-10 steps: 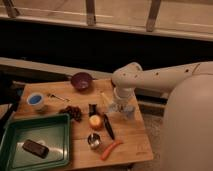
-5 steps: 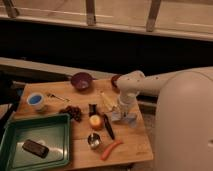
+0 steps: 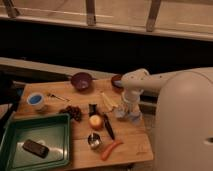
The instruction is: Wipe table surface with towel
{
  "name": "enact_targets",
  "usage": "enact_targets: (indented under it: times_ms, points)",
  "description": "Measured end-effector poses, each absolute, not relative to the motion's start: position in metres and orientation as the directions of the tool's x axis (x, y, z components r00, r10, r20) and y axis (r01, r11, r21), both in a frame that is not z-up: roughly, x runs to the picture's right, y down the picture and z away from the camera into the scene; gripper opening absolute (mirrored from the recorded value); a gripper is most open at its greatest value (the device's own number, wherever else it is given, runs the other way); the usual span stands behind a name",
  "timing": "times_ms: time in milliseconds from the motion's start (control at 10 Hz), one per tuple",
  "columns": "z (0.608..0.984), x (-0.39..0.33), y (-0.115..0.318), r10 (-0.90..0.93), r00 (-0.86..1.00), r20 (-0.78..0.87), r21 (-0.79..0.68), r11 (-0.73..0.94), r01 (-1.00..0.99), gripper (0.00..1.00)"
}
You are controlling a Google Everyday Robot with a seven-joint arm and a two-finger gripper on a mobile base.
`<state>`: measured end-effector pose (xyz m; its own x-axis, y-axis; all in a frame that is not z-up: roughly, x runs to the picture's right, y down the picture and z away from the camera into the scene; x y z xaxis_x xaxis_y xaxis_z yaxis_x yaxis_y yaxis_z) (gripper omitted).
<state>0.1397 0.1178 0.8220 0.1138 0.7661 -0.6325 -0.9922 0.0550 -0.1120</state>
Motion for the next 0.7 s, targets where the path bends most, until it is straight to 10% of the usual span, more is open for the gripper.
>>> enact_targets:
  times_ms: [700]
  points:
    - [0.837, 0.079, 0.124, 0.725, 0.239, -0.646, -0.203, 0.138, -0.969, 0.13]
